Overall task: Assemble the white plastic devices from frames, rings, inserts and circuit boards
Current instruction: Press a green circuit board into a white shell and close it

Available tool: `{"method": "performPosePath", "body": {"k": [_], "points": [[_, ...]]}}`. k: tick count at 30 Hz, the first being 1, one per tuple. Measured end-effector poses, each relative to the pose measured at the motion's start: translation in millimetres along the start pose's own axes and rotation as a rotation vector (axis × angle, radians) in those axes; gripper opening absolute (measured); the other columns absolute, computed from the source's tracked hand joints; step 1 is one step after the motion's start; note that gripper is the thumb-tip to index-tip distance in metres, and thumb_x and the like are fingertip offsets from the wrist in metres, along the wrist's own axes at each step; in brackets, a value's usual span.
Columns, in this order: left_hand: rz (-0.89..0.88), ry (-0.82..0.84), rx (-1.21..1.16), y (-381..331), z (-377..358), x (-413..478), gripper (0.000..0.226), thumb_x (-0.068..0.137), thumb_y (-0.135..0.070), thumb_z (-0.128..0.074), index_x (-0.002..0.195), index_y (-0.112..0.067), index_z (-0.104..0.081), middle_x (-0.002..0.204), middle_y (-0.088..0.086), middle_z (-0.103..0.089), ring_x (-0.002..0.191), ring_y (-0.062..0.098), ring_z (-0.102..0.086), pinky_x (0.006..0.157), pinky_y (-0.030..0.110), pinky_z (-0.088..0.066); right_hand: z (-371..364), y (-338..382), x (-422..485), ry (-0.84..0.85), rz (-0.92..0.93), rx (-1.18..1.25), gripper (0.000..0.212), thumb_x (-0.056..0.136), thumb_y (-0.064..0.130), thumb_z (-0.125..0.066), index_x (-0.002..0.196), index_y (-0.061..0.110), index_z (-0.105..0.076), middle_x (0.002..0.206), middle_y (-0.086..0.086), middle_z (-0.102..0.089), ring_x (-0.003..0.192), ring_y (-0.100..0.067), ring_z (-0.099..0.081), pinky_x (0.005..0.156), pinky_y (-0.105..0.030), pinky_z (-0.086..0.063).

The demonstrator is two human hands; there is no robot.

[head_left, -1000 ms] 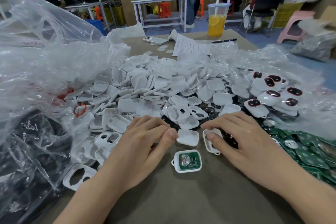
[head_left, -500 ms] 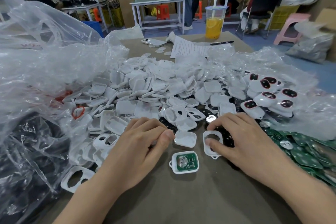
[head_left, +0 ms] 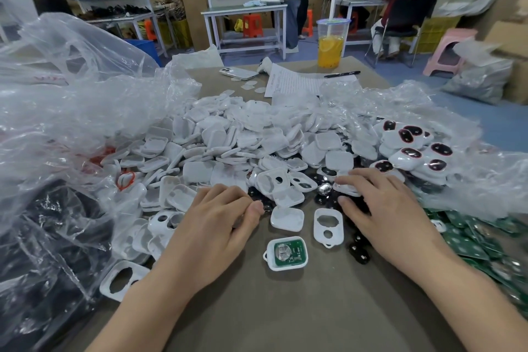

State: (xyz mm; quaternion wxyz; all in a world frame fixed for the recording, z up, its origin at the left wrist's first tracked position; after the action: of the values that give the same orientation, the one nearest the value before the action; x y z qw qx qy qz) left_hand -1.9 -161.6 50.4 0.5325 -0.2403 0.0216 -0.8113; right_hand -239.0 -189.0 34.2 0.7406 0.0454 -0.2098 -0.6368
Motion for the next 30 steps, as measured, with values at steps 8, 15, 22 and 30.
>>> {"method": "performPosePath", "body": {"k": [8,15,22,30], "points": [[0.011,0.008,-0.005,1.2,-0.8,0.5,0.060,0.103,-0.051,-0.025,0.086,-0.017,-0.071,0.090,-0.012,-0.064,0.094,0.011,-0.053,0.094,0.024,-0.034,14.6,-5.7,2.2,-0.142,-0.042,0.168,0.025,0.100,0.030,-0.054,0.121,0.026,-0.064,0.114,0.008,-0.064,0.105,-0.017,-0.056,0.082,-0.028,-0.040],[0.012,-0.001,-0.015,1.1,-1.0,1.5,0.060,0.103,-0.051,-0.026,0.085,-0.016,-0.071,0.089,-0.011,-0.064,0.093,0.011,-0.053,0.093,0.023,-0.034,16.5,-8.3,3.9,-0.139,-0.040,0.217,0.027,0.101,0.025,-0.053,0.127,0.032,-0.061,0.119,0.015,-0.061,0.098,-0.008,-0.053,0.074,-0.015,-0.028],[0.014,-0.006,-0.044,-0.3,-0.5,1.0,0.055,0.102,-0.049,-0.029,0.087,-0.019,-0.073,0.091,-0.015,-0.064,0.095,0.009,-0.053,0.094,0.025,-0.035,20.4,-6.4,4.2,-0.167,-0.045,0.376,0.030,0.098,0.020,-0.061,0.120,0.041,-0.064,0.100,0.037,-0.053,0.092,0.021,-0.046,0.081,0.007,-0.028],[0.021,0.006,-0.046,0.6,-1.1,1.1,0.055,0.102,-0.050,-0.028,0.087,-0.020,-0.072,0.090,-0.013,-0.064,0.095,0.008,-0.053,0.094,0.021,-0.033,22.5,-7.4,0.6,-0.199,-0.054,0.595,0.030,0.099,0.021,-0.058,0.120,0.042,-0.066,0.080,0.028,-0.061,0.082,0.006,-0.056,0.069,-0.003,-0.037]]}}
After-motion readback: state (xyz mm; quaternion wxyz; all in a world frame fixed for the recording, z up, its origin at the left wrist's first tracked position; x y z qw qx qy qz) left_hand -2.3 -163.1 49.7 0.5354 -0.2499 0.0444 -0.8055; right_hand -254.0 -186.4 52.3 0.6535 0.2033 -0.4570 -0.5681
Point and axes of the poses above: each hand's wrist, its own x-axis towards the middle knuckle, its own z-axis out of the back of the hand, y = z × x, the point moved 8 cm from there along x, towards the middle knuckle
